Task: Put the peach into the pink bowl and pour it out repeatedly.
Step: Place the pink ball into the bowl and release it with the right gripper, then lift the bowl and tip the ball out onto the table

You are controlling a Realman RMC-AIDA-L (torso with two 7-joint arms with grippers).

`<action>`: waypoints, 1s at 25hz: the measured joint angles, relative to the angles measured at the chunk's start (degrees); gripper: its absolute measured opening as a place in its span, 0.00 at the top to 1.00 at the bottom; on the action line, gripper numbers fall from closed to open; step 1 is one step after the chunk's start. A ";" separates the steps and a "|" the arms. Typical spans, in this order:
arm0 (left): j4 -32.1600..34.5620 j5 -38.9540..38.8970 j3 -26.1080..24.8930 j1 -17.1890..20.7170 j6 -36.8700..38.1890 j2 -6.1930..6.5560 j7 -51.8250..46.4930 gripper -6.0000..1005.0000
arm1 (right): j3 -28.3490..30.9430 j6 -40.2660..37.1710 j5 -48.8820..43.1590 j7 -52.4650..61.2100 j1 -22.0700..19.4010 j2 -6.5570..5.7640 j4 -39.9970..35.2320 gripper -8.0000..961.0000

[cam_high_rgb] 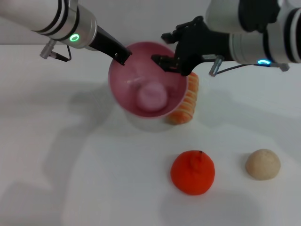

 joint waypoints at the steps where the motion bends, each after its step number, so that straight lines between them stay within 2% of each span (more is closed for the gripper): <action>1: -0.18 0.02 0.00 0.03 -0.10 0.01 0.03 0.95 | 0.52 0.00 0.00 0.02 -0.34 0.06 -0.43 0.70; 6: -0.84 0.19 0.00 0.07 -0.47 0.01 0.05 0.95 | 5.25 0.03 2.71 -0.58 -2.70 0.29 -3.10 0.54; 9: -1.21 0.36 -0.01 0.27 -0.89 0.06 0.27 0.95 | 10.53 1.29 7.93 -3.61 -4.60 0.38 -3.14 0.45; 10: -1.24 0.38 -0.01 0.36 -0.96 0.08 0.67 0.95 | 12.92 2.49 11.23 -5.36 -5.50 0.33 -2.50 0.45; 12: -1.03 0.22 0.37 0.59 -1.07 0.03 2.31 0.95 | 17.47 5.09 20.51 -11.50 -7.66 0.05 0.31 0.45; 15: -0.54 0.08 2.10 0.88 -2.29 -0.08 2.83 0.95 | 23.62 6.34 42.32 -26.59 -11.08 -0.40 7.50 0.45; 18: 1.03 0.05 7.90 1.94 -7.00 -0.19 3.24 0.95 | 28.31 2.23 65.76 -47.60 -13.29 -0.48 18.12 0.45; 19: 1.90 0.03 10.17 2.49 -8.83 -0.21 3.31 0.95 | 29.30 0.89 71.05 -53.24 -13.63 -0.45 21.30 0.45; 20: 2.89 0.01 12.57 3.27 -11.10 -0.22 3.34 0.95 | 30.31 -0.48 76.06 -58.57 -13.87 -0.43 24.63 0.45; 21: 2.89 0.01 12.57 3.27 -11.10 -0.22 3.34 0.95 | 31.07 -1.22 79.65 -62.47 -13.97 -0.42 27.47 0.45; 22: 4.68 -0.03 17.33 5.05 -17.36 -0.24 3.42 0.95 | 31.87 -1.98 82.90 -66.08 -14.03 -0.43 30.18 0.45; 25: 5.96 -0.01 22.41 7.37 -25.67 -0.24 3.69 0.95 | 34.53 -3.81 87.93 -72.71 -14.10 -0.41 36.59 0.45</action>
